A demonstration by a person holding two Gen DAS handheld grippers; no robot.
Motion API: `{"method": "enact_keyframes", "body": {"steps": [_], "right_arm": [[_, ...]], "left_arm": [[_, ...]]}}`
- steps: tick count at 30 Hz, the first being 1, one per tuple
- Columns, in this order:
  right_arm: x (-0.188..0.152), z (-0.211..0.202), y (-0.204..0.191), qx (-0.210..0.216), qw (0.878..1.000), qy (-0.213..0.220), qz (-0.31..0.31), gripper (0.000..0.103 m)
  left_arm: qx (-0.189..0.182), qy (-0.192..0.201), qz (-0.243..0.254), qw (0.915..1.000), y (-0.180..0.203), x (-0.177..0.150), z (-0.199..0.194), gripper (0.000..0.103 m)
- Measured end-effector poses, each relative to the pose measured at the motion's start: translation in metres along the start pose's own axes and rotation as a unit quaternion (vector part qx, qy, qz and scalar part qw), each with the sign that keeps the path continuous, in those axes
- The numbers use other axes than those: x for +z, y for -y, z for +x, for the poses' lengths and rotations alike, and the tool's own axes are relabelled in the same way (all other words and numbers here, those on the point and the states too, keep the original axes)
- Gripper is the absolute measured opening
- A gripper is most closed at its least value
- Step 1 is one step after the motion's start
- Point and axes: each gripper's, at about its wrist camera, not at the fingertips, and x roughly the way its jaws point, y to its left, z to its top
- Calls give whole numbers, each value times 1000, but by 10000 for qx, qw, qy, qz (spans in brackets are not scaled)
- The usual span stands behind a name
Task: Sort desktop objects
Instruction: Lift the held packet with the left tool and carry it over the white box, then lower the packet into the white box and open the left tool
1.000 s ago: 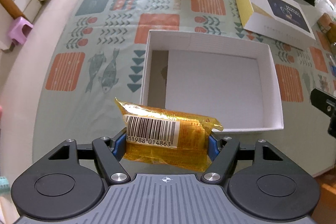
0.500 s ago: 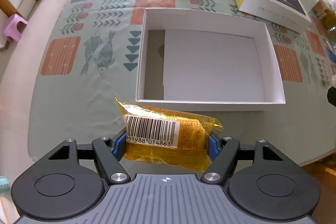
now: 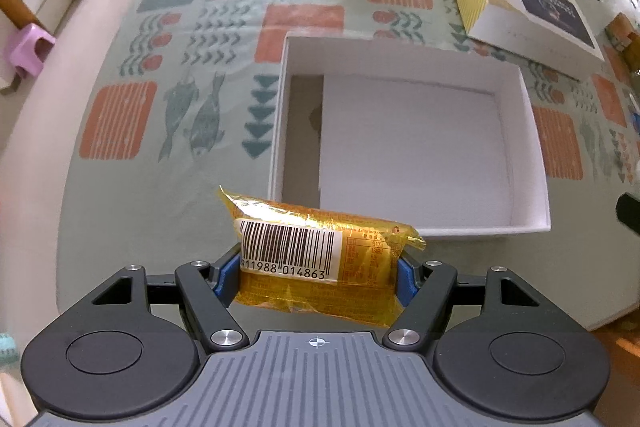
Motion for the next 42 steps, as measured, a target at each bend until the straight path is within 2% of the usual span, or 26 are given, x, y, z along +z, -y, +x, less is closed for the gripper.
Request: {"method": "enact_keyframes", "body": {"steps": [8, 13, 19, 28, 36, 42], "right_arm": [[12, 15, -3, 25, 9998, -98, -145, 103], [18, 26, 0, 27, 9996, -180, -195, 103], [26, 38, 1, -2, 9991, -255, -331, 103], [38, 55, -1, 35, 9981, -351, -502, 103], [43, 62, -6, 92, 9971, -390, -651, 103], [42, 62, -7, 106, 9967, -405, -702, 103]], "left_arm": [[-232, 222, -70, 9995, 21, 31, 13, 70], [-372, 316, -4, 9988, 31, 40, 36, 70], [-457, 114, -132, 9988, 33, 42, 67, 69], [-161, -198, -346, 9991, 27, 36, 97, 69], [88, -218, -295, 9993, 31, 33, 106, 71], [131, -283, -302, 9991, 34, 33, 108, 73]]}}
